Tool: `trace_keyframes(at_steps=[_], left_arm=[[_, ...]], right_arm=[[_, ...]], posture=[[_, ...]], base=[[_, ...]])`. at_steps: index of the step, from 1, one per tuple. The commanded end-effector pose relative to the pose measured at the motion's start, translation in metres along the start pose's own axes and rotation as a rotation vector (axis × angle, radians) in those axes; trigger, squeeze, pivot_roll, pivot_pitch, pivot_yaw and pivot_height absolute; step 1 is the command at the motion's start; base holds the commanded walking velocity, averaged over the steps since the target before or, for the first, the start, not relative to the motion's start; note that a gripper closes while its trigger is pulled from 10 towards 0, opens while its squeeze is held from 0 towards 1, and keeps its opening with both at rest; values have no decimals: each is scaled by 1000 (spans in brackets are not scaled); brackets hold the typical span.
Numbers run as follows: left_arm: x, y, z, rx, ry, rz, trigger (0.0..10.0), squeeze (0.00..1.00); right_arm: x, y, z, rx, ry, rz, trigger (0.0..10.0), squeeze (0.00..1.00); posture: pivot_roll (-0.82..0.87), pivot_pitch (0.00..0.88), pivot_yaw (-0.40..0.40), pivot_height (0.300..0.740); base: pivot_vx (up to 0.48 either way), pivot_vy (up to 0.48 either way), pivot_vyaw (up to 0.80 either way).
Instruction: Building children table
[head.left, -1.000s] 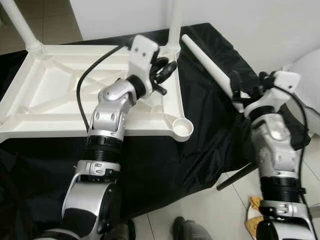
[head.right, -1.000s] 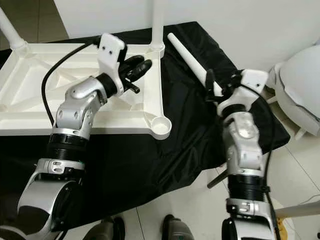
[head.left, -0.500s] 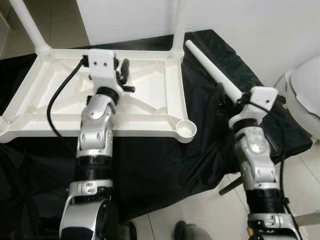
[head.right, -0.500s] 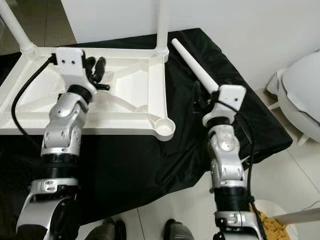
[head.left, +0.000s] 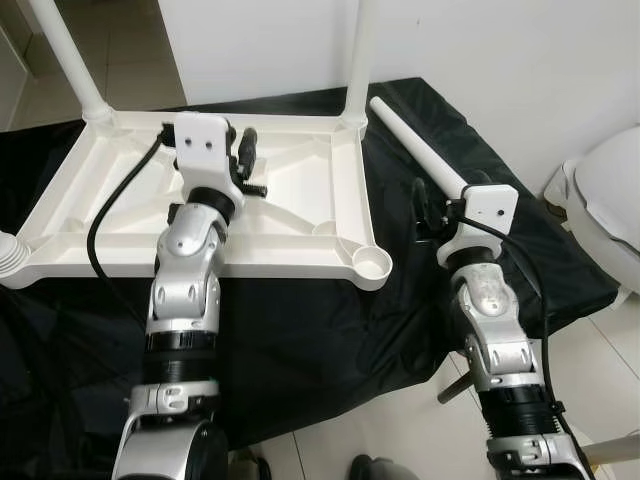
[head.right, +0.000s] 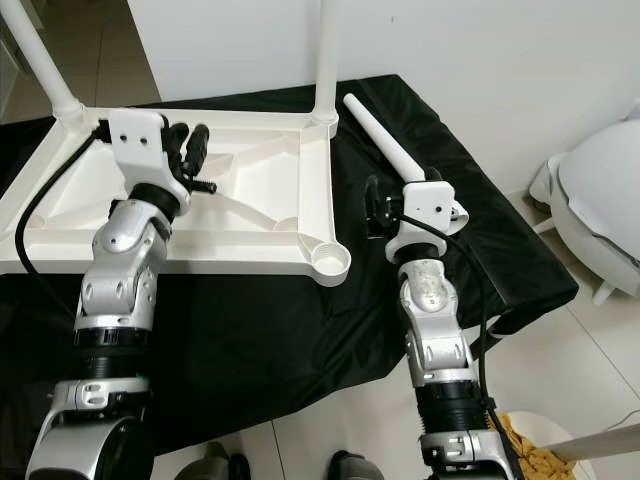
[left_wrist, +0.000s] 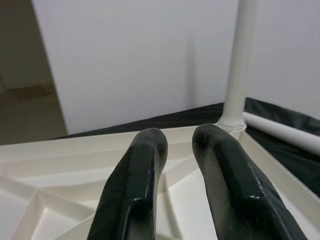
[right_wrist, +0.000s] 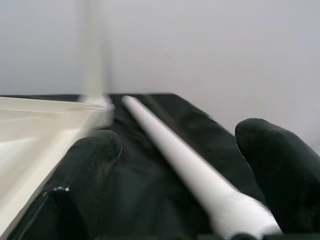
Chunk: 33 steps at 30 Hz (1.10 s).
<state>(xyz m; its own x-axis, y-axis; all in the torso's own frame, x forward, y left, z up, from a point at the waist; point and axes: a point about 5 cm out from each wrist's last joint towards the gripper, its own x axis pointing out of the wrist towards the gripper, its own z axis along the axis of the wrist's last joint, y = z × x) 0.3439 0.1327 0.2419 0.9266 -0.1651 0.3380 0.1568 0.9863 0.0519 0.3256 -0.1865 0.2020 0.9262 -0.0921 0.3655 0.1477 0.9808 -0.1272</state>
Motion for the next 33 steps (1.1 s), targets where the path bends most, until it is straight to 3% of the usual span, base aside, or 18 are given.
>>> trace_keyframes(at_steps=[1,5,10,12,17,25,33], left_arm=[[-1,-1,2,2,1,-4,10000,0],[-2,-10,9,29,-2,-65,10000,0],[-2,-17,11,21,10,-101,10000,0],[-3,-27,14,11,35,-164,10000,0],[-14,-43,19,36,48,-300,10000,0],[-31,-57,17,69,85,-489,10000,0],[-44,-68,19,69,114,-577,10000,0]], right_arm=[[1,-6,-6,30,33,-31,10000,0],[13,-26,-7,-4,68,-117,10000,0],[21,-33,-5,-24,81,-140,10000,0],[31,-38,-2,-25,96,-151,10000,0],[39,-41,1,6,118,-122,10000,0],[50,-44,-2,77,194,-44,10000,0],[51,-52,-7,109,274,-5,10000,0]], posture=[[-59,67,20,740],[-60,67,22,740],[-60,72,24,740],[-61,78,23,740],[-50,117,17,740],[-38,152,8,740],[-36,168,3,740]], base=[[0,0,0],[0,0,0],[0,0,0],[0,0,0],[0,0,0],[0,0,0],[0,0,0]])
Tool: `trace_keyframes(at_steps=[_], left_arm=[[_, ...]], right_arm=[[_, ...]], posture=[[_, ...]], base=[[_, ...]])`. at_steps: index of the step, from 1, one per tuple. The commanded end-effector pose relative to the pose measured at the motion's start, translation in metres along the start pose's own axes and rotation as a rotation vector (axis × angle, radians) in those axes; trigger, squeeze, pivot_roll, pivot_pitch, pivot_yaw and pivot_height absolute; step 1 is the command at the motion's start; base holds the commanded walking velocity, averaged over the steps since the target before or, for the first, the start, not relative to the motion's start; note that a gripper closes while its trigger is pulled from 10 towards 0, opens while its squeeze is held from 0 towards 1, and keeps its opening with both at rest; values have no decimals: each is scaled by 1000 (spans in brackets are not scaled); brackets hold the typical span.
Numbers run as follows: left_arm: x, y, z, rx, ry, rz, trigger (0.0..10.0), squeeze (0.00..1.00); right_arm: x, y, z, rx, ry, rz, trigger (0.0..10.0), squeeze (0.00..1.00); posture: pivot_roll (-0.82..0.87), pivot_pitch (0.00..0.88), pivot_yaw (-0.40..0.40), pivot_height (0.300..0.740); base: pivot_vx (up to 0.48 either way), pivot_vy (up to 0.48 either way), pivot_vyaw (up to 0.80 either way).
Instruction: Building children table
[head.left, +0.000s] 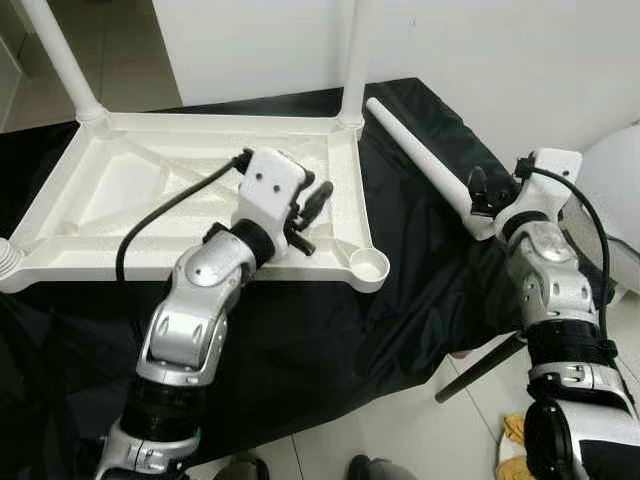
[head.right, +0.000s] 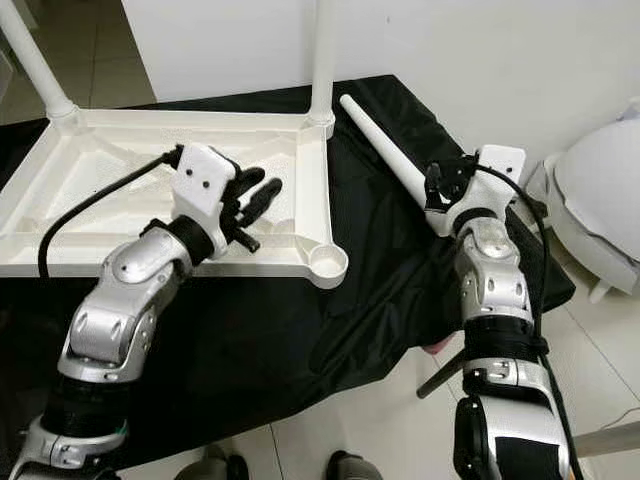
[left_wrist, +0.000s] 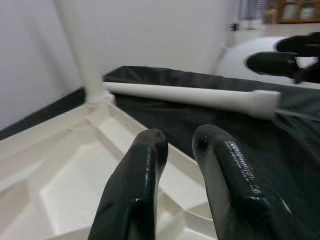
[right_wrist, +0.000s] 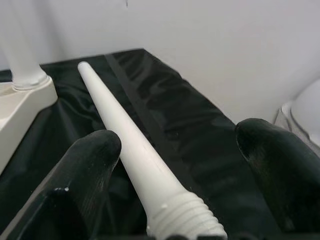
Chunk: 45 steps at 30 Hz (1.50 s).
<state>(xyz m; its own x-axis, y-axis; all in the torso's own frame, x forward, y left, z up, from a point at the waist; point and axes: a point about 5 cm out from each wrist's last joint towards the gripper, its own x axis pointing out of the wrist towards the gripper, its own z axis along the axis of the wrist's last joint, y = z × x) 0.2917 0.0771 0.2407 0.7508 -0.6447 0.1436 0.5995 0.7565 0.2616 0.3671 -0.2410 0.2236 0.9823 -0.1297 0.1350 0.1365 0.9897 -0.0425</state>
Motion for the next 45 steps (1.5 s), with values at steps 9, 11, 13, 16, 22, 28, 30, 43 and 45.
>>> trace_keyframes(at_steps=[9,11,13,16,22,28,30,43,45], left_arm=[[-9,-15,5,-39,23,-80,10000,0],[-11,-16,6,-36,26,-84,10000,0],[-11,-16,6,-36,28,-86,10000,0],[-16,-18,7,-43,43,-83,10000,0],[-20,-22,8,-66,65,-82,10000,0],[-25,-20,9,-77,97,-72,10000,0],[-26,-19,9,-76,106,-68,10000,0],[-27,-13,12,-74,125,-44,10000,0],[-27,-13,12,-73,127,-41,10000,0]], right_arm=[[-2,-3,-15,32,98,62,10000,0],[-3,-3,-15,43,107,70,10000,0],[-3,-3,-15,45,110,73,10000,0],[-4,-4,-14,52,123,102,10000,0],[0,-5,-10,63,129,129,10000,0],[6,-3,-8,49,137,145,10000,0],[9,-3,-7,45,138,145,10000,0],[16,-4,2,46,61,154,0,0],[15,-1,3,21,41,178,0,0]], posture=[[-35,203,9,740],[-33,220,13,740],[-33,220,13,740],[-26,257,21,740],[-8,305,32,740],[19,355,52,740],[29,366,62,740],[40,373,69,740],[39,371,68,740]], base=[[0,0,0],[0,0,0],[0,0,0],[0,0,0],[0,0,0],[0,0,0],[0,0,0],[0,0,0],[0,0,0]])
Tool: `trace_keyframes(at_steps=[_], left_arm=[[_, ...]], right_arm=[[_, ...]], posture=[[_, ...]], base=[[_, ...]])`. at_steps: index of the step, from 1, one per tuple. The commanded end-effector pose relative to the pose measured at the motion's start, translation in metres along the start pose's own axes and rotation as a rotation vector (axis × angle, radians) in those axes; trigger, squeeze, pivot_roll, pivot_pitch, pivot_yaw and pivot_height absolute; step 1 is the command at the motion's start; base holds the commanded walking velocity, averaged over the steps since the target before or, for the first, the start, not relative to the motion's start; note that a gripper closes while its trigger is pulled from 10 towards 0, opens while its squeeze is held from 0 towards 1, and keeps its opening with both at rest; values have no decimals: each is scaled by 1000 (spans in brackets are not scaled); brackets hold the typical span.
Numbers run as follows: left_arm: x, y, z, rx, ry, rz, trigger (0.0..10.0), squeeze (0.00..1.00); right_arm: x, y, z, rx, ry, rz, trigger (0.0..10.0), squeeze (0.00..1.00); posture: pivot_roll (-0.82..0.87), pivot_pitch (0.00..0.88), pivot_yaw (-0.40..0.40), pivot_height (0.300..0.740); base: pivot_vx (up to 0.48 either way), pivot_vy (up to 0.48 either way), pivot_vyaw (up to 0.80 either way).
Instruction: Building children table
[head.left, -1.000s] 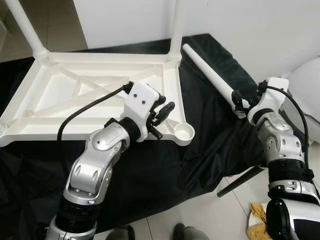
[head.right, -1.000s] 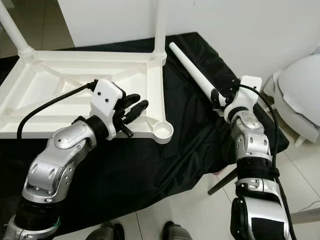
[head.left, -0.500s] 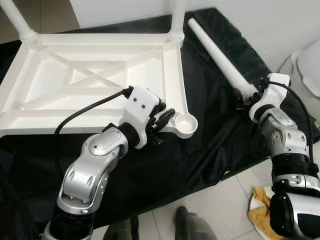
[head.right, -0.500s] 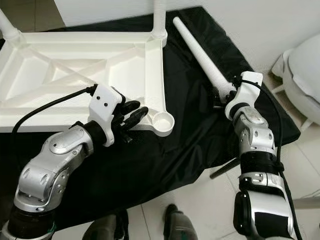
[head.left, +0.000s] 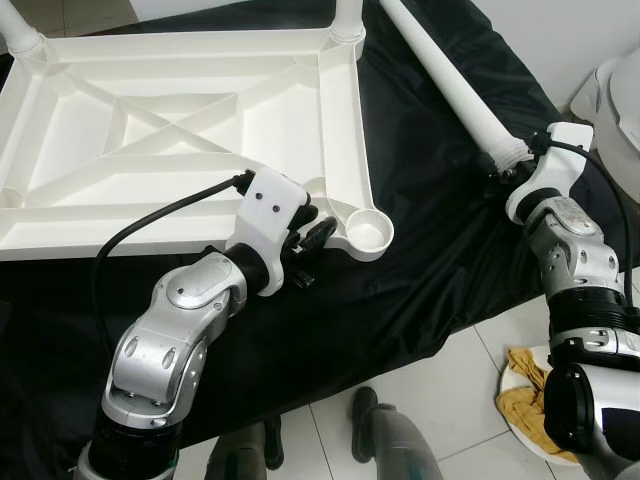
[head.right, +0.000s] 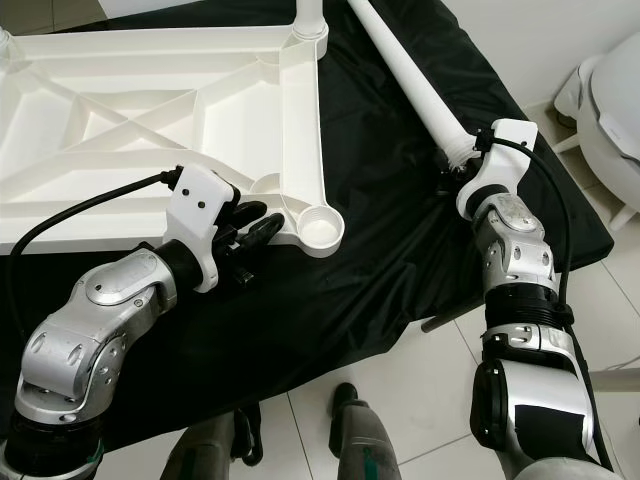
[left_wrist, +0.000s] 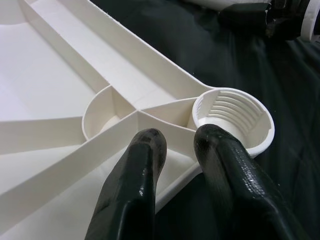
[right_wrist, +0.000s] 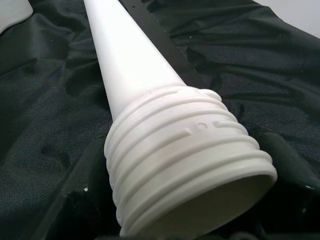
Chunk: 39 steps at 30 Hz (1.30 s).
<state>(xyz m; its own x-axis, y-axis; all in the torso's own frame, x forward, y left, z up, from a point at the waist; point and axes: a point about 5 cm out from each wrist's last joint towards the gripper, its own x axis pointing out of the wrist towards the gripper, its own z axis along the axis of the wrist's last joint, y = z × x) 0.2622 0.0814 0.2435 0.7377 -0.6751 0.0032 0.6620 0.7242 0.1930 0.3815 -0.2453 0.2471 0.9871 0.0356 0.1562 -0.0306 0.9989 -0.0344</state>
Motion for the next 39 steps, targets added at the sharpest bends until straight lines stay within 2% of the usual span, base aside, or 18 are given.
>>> trace_keyframes(at_steps=[1,8,9,10,11,14,15,17,18,19,20,26,29,31,34,35,39], left_arm=[[-3,0,2,1,-4,22,10000,0],[2,5,4,0,-28,49,10000,0],[4,7,6,1,-42,60,10000,0],[4,7,6,1,-42,60,10000,0],[5,7,6,1,-43,62,10000,0],[10,9,8,15,-52,55,10000,0],[10,9,9,20,-58,53,10000,0],[10,9,10,22,-62,52,10000,0],[11,10,11,24,-68,49,10000,0],[11,10,11,24,-68,49,10000,0],[13,11,12,29,-74,46,10000,0],[18,13,15,31,-96,31,10000,0],[22,14,15,25,-106,20,10000,0],[24,15,14,20,-108,17,10000,0],[25,16,14,18,-108,16,10000,0],[26,16,16,3,-120,3,10000,0],[28,17,19,-15,-141,-5,10000,0]], right_arm=[[-3,2,-19,-6,70,13,0,0],[-11,15,-7,-75,-102,88,0,0],[-17,18,-6,-77,-155,87,863,0],[-17,18,-6,-77,-155,87,863,0],[-19,19,-7,-67,-168,75,2824,0],[-27,21,-8,-20,-212,54,2392,0],[-30,21,-7,1,-227,44,3216,0],[-31,21,-6,14,-236,36,3216,0],[-34,21,-5,25,-250,21,4902,0],[-34,21,-5,25,-250,21,4902,0],[-36,22,-5,30,-261,1,10000,0],[-44,25,-3,80,-324,-66,10000,0],[-48,31,5,128,-400,-72,10000,0],[-48,37,13,122,-446,-50,10000,0],[-48,38,15,119,-454,-46,10000,0],[-45,47,29,116,-493,7,10000,0],[-46,64,46,108,-555,118,10000,0]], posture=[[39,371,68,740],[26,341,49,740],[22,330,45,740],[22,330,45,740],[18,318,43,740],[9,298,41,740],[9,298,41,740],[9,298,41,740],[2,285,44,740],[2,285,44,740],[-4,279,45,740],[-20,266,52,740],[-30,258,60,740],[-34,254,62,740],[-34,254,62,740],[-36,250,60,740],[-34,249,55,740]], base=[[0,0,0],[0,0,0],[0,0,0],[0,0,0],[0,0,0],[0,0,0],[0,0,0],[0,0,0],[0,0,0],[0,0,0],[0,0,0],[0,0,0],[0,0,0],[0,0,0],[0,0,0],[0,0,0],[0,0,0]])
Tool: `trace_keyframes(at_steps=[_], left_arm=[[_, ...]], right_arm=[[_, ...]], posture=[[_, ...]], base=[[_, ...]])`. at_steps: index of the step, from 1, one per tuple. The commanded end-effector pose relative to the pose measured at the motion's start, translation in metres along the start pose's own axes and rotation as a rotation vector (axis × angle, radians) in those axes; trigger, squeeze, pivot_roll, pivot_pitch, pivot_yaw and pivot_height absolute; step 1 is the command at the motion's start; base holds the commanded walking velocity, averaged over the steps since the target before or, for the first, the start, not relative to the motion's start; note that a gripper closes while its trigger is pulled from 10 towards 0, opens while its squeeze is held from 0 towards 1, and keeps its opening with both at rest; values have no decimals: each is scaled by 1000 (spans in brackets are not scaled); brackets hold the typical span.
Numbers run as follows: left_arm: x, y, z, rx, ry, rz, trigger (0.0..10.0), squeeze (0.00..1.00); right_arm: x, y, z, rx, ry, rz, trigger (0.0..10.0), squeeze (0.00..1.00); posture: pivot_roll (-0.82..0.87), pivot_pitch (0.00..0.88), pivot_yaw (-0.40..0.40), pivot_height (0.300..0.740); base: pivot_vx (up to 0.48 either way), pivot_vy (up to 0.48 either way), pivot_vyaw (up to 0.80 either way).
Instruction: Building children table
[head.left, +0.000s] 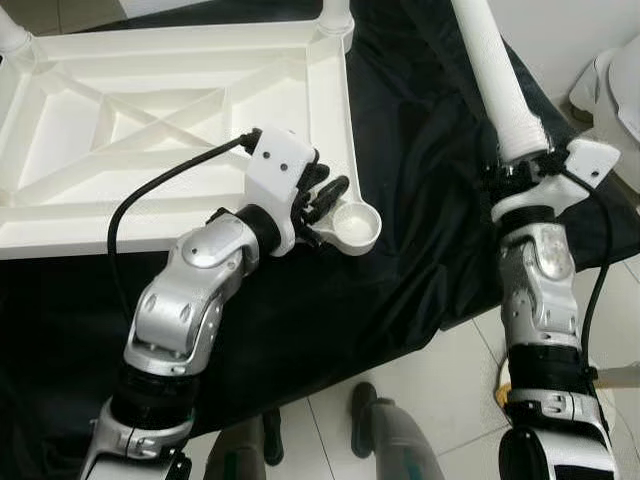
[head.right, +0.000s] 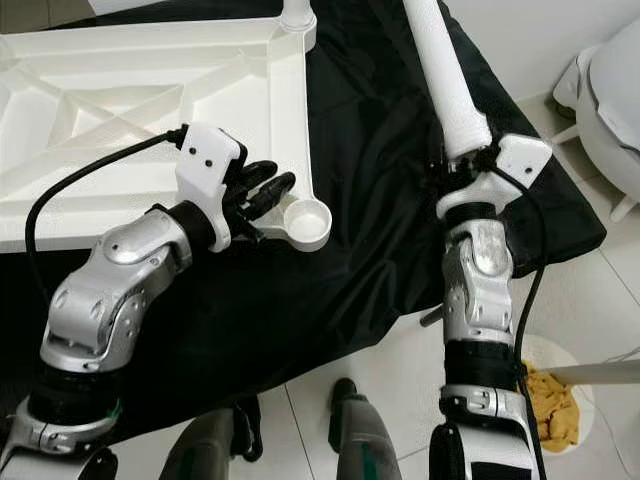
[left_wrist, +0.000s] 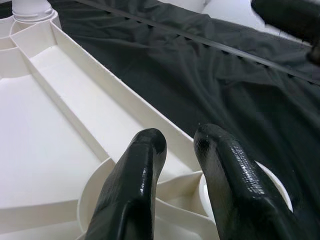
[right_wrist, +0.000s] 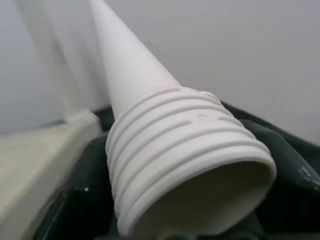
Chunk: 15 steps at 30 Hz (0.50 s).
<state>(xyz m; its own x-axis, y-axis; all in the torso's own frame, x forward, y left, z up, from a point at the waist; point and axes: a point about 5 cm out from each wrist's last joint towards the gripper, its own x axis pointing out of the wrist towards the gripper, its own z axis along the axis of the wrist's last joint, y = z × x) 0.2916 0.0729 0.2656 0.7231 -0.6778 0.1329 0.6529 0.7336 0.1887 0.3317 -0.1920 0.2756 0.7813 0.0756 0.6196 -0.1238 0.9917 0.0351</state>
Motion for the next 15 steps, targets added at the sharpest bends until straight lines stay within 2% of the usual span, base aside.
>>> trace_keyframes(at_steps=[1,6,11,15], left_arm=[[0,0,1,-14,-13,-18,10000,0],[1,0,1,-28,-21,-19,10000,0],[0,0,0,-24,-20,-17,10000,0],[0,1,-1,-23,-17,-17,10000,0]], right_arm=[[2,13,9,21,-46,70,10000,0],[3,25,12,50,-64,156,10000,0],[6,29,20,54,-101,171,10000,0],[20,28,42,62,-193,152,10000,0]], posture=[[-33,248,54,740],[-30,247,52,740],[-26,245,53,740],[-25,241,60,740]], base=[[0,0,0],[0,0,0],[0,0,0],[0,0,0]])
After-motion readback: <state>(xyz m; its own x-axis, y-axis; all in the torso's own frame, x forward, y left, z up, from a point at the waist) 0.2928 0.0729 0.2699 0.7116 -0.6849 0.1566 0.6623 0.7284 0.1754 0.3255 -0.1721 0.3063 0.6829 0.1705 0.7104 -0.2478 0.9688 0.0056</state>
